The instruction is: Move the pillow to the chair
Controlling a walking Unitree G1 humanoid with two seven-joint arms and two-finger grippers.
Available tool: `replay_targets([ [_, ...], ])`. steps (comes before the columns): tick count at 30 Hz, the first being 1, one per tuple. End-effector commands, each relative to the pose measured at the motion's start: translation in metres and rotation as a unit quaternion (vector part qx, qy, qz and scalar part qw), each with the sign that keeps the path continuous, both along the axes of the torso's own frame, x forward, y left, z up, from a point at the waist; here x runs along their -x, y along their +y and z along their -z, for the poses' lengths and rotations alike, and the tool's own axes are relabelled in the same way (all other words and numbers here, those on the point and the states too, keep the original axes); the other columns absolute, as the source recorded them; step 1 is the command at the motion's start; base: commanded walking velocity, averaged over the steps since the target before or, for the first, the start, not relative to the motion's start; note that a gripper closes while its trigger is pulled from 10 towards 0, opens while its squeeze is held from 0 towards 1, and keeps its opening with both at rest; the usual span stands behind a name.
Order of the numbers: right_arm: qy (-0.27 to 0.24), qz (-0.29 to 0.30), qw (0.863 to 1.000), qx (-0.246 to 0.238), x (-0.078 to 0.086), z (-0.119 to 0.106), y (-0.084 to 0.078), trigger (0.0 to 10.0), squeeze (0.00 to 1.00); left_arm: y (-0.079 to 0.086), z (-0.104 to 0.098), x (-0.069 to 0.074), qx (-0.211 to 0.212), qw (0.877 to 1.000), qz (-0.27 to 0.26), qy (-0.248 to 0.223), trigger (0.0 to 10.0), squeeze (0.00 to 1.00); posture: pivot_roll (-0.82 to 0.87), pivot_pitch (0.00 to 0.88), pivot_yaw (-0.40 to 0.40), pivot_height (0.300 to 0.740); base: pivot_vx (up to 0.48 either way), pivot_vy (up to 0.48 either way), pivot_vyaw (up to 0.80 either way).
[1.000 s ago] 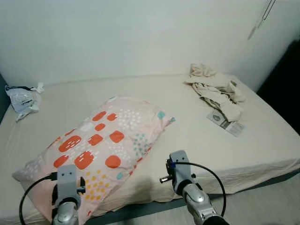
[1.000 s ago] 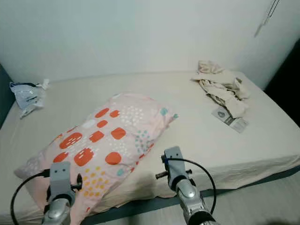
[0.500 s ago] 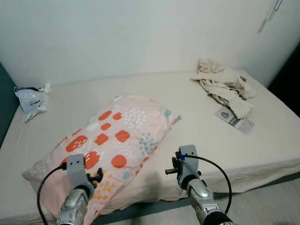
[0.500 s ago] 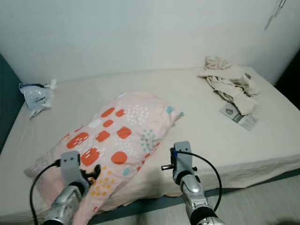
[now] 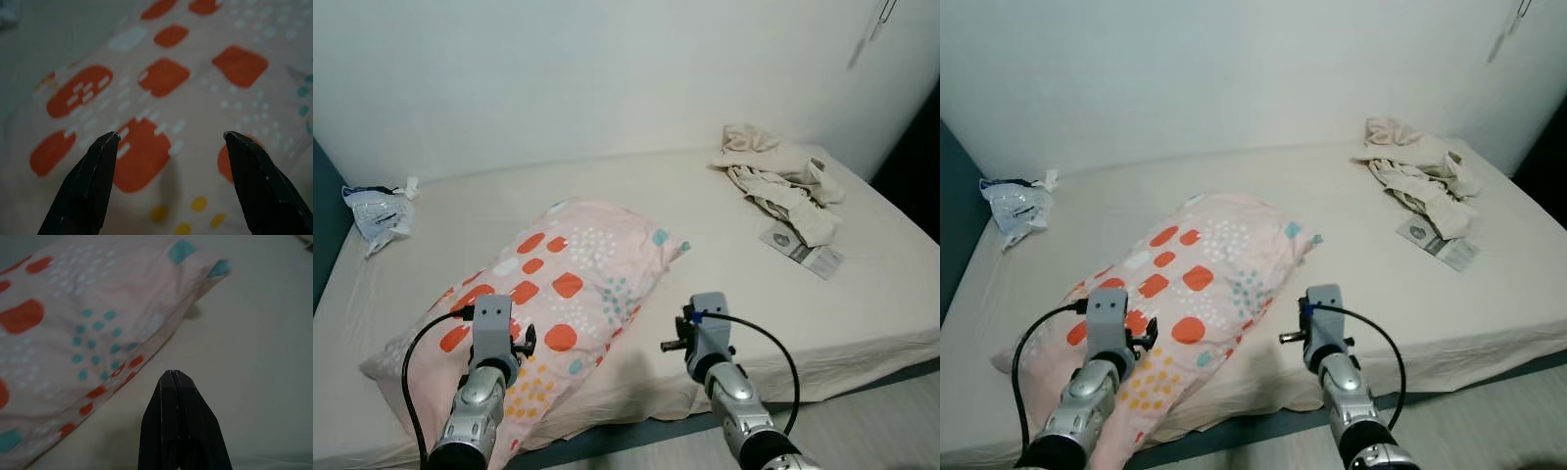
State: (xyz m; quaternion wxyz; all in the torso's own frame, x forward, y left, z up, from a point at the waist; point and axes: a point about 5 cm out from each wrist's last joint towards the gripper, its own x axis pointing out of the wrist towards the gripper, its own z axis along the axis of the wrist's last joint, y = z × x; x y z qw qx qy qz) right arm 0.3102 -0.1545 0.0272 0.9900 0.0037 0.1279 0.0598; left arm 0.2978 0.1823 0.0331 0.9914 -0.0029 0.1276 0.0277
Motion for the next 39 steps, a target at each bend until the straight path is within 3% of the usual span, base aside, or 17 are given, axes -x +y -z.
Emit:
replay_targets([
  [1, -0.017, 0.008, 1.000, -0.006, -0.002, -0.005, -0.001, 10.0, 0.00, 0.001, -0.001, 0.004, -0.017, 1.000, 0.017, -0.004, 10.0, 0.00, -0.01, 0.088, 0.041, 0.740, 0.000, 0.000, 0.00],
  [4, -0.031, -0.018, 0.999, 0.022, -0.004, -0.009, 0.007, 10.0, 0.00, 0.002, -0.002, 0.006, -0.015, 1.000, 0.013, -0.013, 10.0, 0.00, -0.01, 0.089, 0.045, 0.740, 0.000, 0.000, 0.00],
  [8, -0.046, -0.027, 0.999, -0.003, -0.002, -0.011, 0.014, 10.0, 0.00, 0.001, 0.002, 0.009, -0.006, 1.000, 0.008, -0.010, 10.0, 0.00, -0.01, 0.086, 0.033, 0.725, 0.000, 0.000, 0.00],
  [14, -0.041, -0.015, 0.999, -0.016, -0.004, -0.012, 0.012, 10.0, 0.00, -0.004, 0.000, 0.007, -0.001, 1.000, 0.009, -0.009, 10.0, 0.00, 0.00, 0.087, 0.019, 0.716, 0.000, 0.000, 0.00],
  [16, -0.046, -0.019, 0.999, -0.018, -0.004, -0.013, 0.013, 10.0, 0.00, -0.003, 0.001, 0.007, -0.016, 1.000, 0.013, -0.003, 10.0, 0.00, 0.00, 0.089, 0.016, 0.716, 0.000, 0.000, 0.00],
  [25, -0.037, -0.033, 0.999, 0.017, -0.002, -0.011, 0.008, 10.0, 0.00, -0.001, 0.004, 0.009, -0.015, 1.000, 0.003, 0.005, 10.0, 0.00, -0.02, 0.103, -0.009, 0.716, 0.000, 0.000, 0.00],
  [35, -0.030, -0.021, 0.999, -0.008, -0.001, -0.010, 0.006, 10.0, 0.00, 0.002, 0.004, 0.011, -0.016, 1.000, -0.009, 0.001, 10.0, 0.00, -0.03, 0.094, -0.013, 0.691, 0.000, 0.000, 0.00],
  [39, -0.038, -0.016, 0.999, -0.024, -0.004, -0.014, 0.007, 10.0, 0.00, 0.008, 0.001, 0.008, 0.009, 0.999, -0.037, -0.004, 10.0, 0.00, -0.03, 0.092, -0.012, 0.691, 0.000, 0.000, 0.00],
])
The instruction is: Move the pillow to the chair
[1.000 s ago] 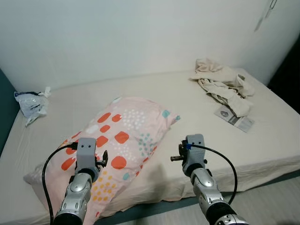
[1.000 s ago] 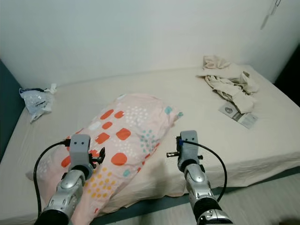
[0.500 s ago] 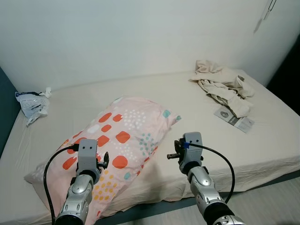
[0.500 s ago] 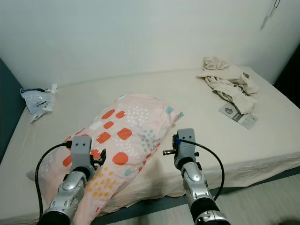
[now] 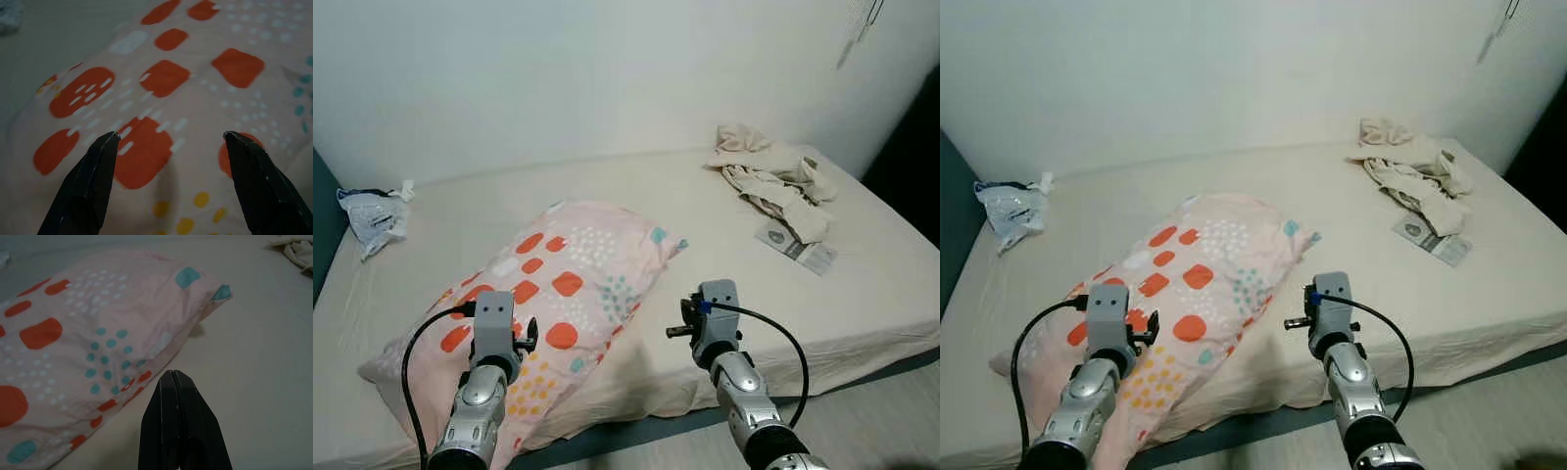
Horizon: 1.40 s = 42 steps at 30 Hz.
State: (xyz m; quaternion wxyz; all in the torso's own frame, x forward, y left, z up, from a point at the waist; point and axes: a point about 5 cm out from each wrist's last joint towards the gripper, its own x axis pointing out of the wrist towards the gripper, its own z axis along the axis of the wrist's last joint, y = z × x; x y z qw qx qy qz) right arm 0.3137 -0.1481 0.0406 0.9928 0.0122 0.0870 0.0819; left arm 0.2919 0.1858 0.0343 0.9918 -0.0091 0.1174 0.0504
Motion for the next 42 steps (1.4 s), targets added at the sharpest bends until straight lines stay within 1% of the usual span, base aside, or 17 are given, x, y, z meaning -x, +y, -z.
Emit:
replay_targets([
  [1, 0.002, 0.003, 1.000, -0.015, -0.001, -0.001, 0.001, 10.0, 0.00, 0.005, 0.001, 0.002, -0.002, 1.000, -0.011, 0.005, 10.0, 0.00, -0.03, 0.090, -0.012, 0.691, 0.000, 0.000, 0.00],
  [5, 0.005, 0.001, 1.000, -0.010, 0.000, 0.000, 0.001, 10.0, 0.00, 0.004, 0.002, 0.002, -0.012, 1.000, -0.002, 0.008, 10.0, 0.00, -0.04, 0.088, -0.009, 0.691, 0.000, 0.000, 0.00],
  [7, 0.023, -0.005, 1.000, -0.013, 0.001, 0.004, 0.001, 10.0, 0.00, 0.004, 0.003, 0.003, -0.007, 1.000, -0.005, 0.009, 10.0, 0.00, -0.04, 0.088, -0.007, 0.691, 0.000, 0.000, 0.00],
  [8, 0.016, -0.005, 1.000, -0.026, 0.003, 0.003, 0.001, 10.0, 0.00, 0.005, 0.003, 0.004, -0.003, 1.000, -0.010, 0.009, 10.0, 0.00, -0.04, 0.085, -0.006, 0.686, 0.000, 0.000, 0.00],
  [12, 0.009, 0.013, 1.000, -0.026, 0.004, 0.003, -0.002, 10.0, 0.00, 0.006, 0.004, 0.005, -0.003, 1.000, -0.011, 0.010, 10.0, 0.00, -0.04, 0.086, -0.004, 0.671, 0.000, 0.000, 0.00],
  [18, 0.007, 0.014, 1.000, -0.023, 0.005, 0.002, -0.002, 10.0, 0.00, 0.007, 0.004, 0.005, -0.005, 1.000, -0.010, 0.011, 10.0, 0.00, -0.04, 0.085, -0.001, 0.671, 0.000, 0.000, 0.00],
  [26, 0.003, 0.011, 1.000, -0.019, 0.002, -0.002, -0.001, 10.0, 0.00, 0.006, 0.002, 0.004, -0.007, 1.000, -0.009, 0.008, 10.0, 0.00, -0.04, 0.078, -0.001, 0.671, 0.000, 0.000, 0.00],
  [28, 0.011, 0.002, 1.000, -0.023, 0.001, -0.001, 0.001, 10.0, 0.00, 0.006, 0.002, 0.003, -0.012, 1.000, -0.003, 0.009, 10.0, 0.00, -0.04, 0.078, -0.001, 0.671, 0.000, 0.000, 0.00],
  [29, -0.002, -0.005, 1.000, -0.031, 0.002, -0.003, 0.002, 10.0, 0.00, 0.006, 0.002, 0.004, -0.013, 1.000, -0.002, 0.010, 10.0, 0.00, -0.04, 0.079, -0.001, 0.666, 0.000, 0.000, 0.00],
  [32, -0.016, -0.008, 0.999, -0.036, 0.004, -0.005, 0.002, 10.0, 0.00, 0.005, 0.003, 0.004, -0.014, 1.000, -0.002, 0.011, 10.0, 0.00, -0.04, 0.079, 0.000, 0.656, 0.000, 0.000, 0.00],
  [33, -0.014, -0.005, 0.999, -0.030, 0.003, -0.005, 0.002, 10.0, 0.00, 0.005, 0.003, 0.004, -0.014, 1.000, -0.002, 0.011, 10.0, 0.00, -0.04, 0.080, 0.000, 0.651, 0.000, 0.000, 0.00],
  [42, -0.023, -0.001, 0.999, -0.035, 0.001, -0.008, 0.003, 10.0, 0.00, 0.005, 0.001, 0.003, -0.019, 1.000, 0.002, 0.010, 10.0, 0.00, -0.03, 0.074, 0.005, 0.651, 0.000, 0.000, 0.00],
])
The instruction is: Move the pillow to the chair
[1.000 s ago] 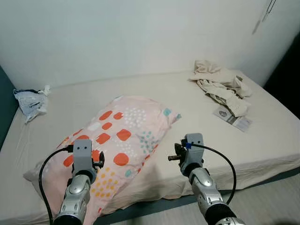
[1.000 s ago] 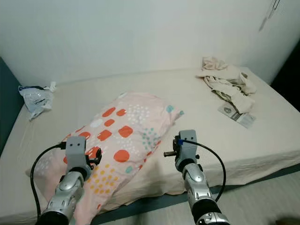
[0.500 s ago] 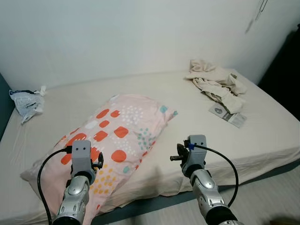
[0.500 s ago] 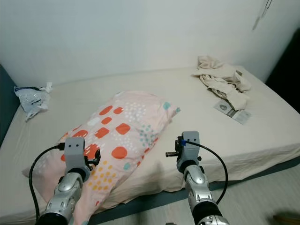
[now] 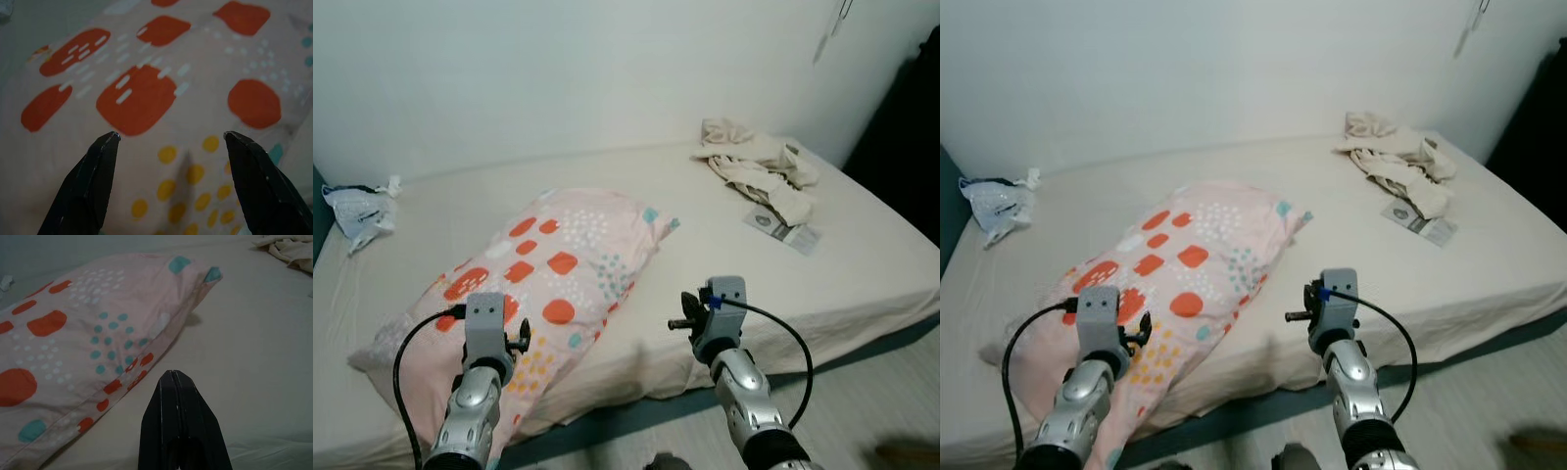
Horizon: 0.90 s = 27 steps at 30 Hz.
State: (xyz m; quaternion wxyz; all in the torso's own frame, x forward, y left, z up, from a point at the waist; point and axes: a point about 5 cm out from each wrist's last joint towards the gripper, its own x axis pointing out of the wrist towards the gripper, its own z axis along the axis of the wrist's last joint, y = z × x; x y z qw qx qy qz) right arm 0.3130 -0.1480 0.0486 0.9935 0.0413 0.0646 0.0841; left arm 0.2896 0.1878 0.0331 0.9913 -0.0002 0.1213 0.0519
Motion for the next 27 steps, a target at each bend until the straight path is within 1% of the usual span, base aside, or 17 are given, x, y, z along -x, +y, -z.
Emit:
replay_targets([
  [1, -0.003, -0.001, 1.000, -0.004, 0.0001, -0.0003, 0.0031, 10.0, 0.00, 0.0031, 0.0001, 0.0005, -0.010, 1.000, 0.002, 0.005, 10.0, 0.00, -0.03, 0.075, 0.005, 0.651, 0.000, 0.000, 0.00],
  [21, -0.002, 0.002, 1.000, -0.008, 0.0012, 0.0006, 0.0031, 10.0, 0.00, 0.0052, -0.0014, -0.0001, -0.015, 1.000, 0.004, 0.004, 10.0, 0.00, -0.03, 0.076, 0.011, 0.651, 0.000, 0.000, 0.00],
  [23, 0.005, 0.000, 1.000, -0.010, 0.0015, 0.0021, 0.0031, 10.0, 0.00, 0.0048, -0.0015, -0.0001, -0.015, 1.000, 0.005, 0.004, 10.0, 0.00, -0.03, 0.076, 0.011, 0.651, 0.000, 0.000, 0.00],
  [25, 0.000, -0.009, 1.000, -0.021, 0.0029, 0.0017, 0.0050, 10.0, 0.00, 0.0043, -0.0020, -0.0011, -0.015, 1.000, 0.006, 0.004, 10.0, 0.00, -0.03, 0.076, 0.013, 0.636, 0.000, 0.000, 0.00],
  [27, 0.005, -0.005, 1.000, -0.009, 0.0020, 0.0024, 0.0043, 10.0, 0.00, 0.0038, -0.0023, -0.0016, -0.015, 1.000, 0.006, 0.003, 10.0, 0.00, -0.03, 0.075, 0.012, 0.626, 0.000, 0.000, 0.00],
])
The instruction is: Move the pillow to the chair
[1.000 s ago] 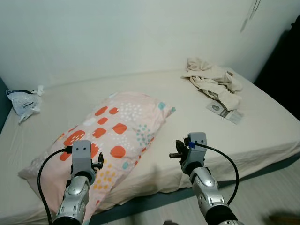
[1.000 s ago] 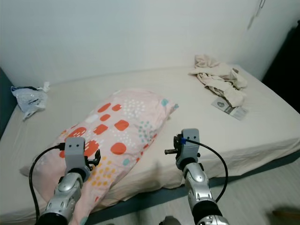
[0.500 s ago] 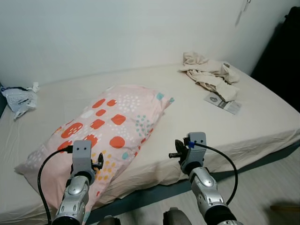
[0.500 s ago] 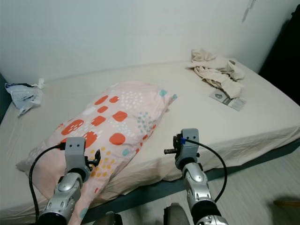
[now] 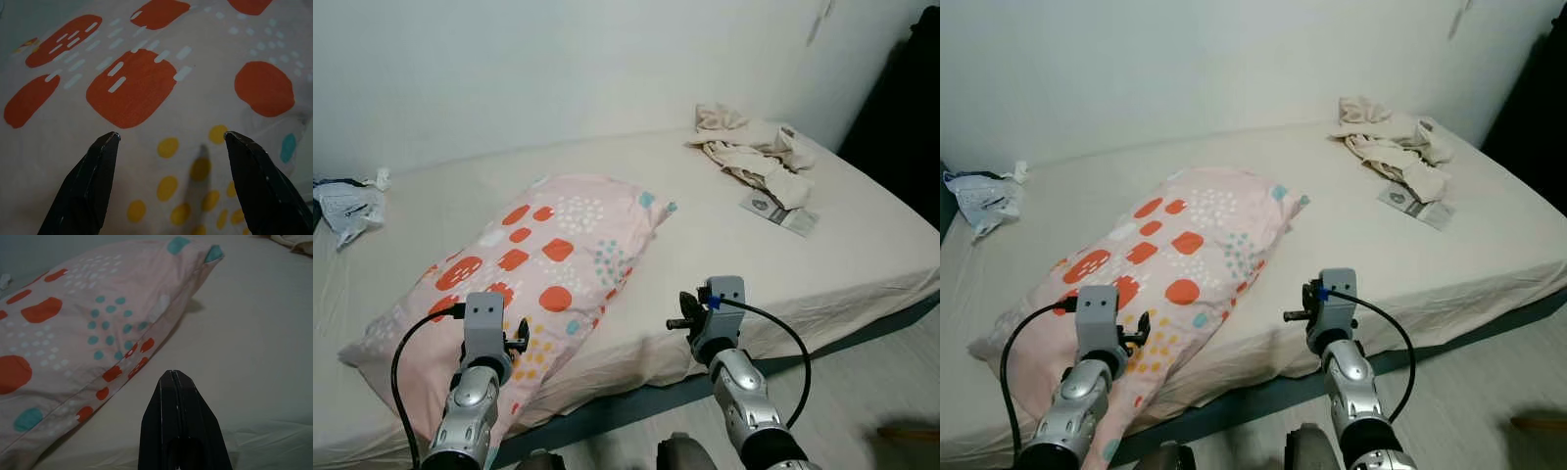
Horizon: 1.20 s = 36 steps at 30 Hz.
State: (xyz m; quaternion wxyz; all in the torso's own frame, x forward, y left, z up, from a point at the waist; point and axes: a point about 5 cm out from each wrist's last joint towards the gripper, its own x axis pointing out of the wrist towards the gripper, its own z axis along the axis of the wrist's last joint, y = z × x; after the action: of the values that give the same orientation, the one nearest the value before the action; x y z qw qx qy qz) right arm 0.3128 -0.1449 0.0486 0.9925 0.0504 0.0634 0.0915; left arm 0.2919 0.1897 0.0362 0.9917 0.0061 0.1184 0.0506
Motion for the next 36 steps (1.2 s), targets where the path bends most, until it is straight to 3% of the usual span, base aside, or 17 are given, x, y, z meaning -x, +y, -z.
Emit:
replay_targets([
  [1, 0.006, 0.004, 1.000, 0.002, 0.0014, 0.0023, 0.0005, 10.0, 0.00, 0.0018, 0.0007, 0.0006, -0.009, 1.000, 0.004, 0.006, 10.0, 0.00, -0.03, 0.075, 0.012, 0.626, 0.000, 0.000, 0.00],
  [36, -0.004, 0.006, 1.000, -0.004, -0.0013, -0.0017, -0.0025, 10.0, 0.00, -0.0010, 0.0009, -0.0003, -0.009, 1.000, 0.005, 0.007, 10.0, 0.00, -0.03, 0.076, 0.011, 0.591, 0.000, 0.000, 0.00],
])
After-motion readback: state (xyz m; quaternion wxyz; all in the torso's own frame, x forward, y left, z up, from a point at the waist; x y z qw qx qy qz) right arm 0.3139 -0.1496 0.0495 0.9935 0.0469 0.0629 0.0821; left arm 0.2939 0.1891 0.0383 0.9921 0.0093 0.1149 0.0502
